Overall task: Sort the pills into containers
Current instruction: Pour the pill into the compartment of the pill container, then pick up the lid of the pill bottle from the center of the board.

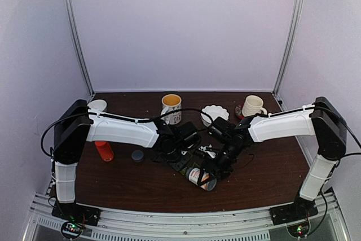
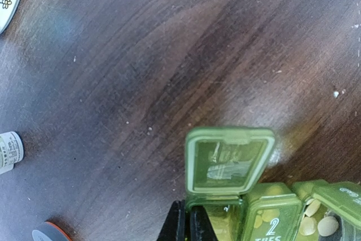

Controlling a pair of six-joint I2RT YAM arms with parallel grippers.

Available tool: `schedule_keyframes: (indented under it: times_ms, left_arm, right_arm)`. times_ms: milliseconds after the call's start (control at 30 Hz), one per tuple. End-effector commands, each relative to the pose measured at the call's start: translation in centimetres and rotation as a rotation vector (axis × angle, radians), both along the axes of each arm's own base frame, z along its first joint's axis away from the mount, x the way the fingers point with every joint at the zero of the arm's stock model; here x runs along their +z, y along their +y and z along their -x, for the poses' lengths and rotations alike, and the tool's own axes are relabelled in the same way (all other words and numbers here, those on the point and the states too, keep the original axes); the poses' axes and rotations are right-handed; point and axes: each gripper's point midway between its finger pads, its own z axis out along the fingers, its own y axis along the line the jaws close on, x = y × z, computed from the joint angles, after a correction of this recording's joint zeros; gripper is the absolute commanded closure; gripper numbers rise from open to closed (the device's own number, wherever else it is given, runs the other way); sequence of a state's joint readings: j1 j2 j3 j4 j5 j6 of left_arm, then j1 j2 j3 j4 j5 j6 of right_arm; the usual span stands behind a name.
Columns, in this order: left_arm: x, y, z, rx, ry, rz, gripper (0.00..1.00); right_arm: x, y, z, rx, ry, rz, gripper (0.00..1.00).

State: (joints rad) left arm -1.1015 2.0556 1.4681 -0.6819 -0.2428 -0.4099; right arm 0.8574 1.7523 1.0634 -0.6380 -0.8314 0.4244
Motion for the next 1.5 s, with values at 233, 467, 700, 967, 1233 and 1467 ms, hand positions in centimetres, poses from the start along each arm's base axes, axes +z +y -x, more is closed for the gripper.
schedule_keyframes:
  times_ms: [233,467,700,967,1233,1467]
  left_arm:
    - [-0.1,-0.7,0.3,-0.020,0.008,0.007,1.00]
    - [-0.6,-0.6,0.8,-0.030,0.040,0.002,1.00]
    - [-0.3,-1.1,1.3,-0.041,0.069,0.018,1.00]
    - [-0.8,-1.4,1.6,-0.055,0.103,-0.002,1.00]
    - [-0.6,-1.3,1.3,-0.041,0.098,-0.020,1.00]
    - [-0.7,-1.3,1.2,-0.030,0.096,-0.022,1.00]
  right_arm:
    - [-2.5,0.3,-0.8,-0.011,-0.098,-0.098,1.00]
    - [-2.7,-0.4,-1.2,0.022,-0.292,-0.198,1.00]
    - [-2.7,0.2,-2.3,-0.031,-0.421,-0.322,1.00]
    - [-2.8,-1.4,-3.5,-0.055,-0.661,-0.335,1.00]
    - [0.8,-1.8,-3.1,-0.052,-0.871,-0.433,1.00]
    - [7.9,-3.1,-2.0,-0.107,-1.135,-0.554,1.00]
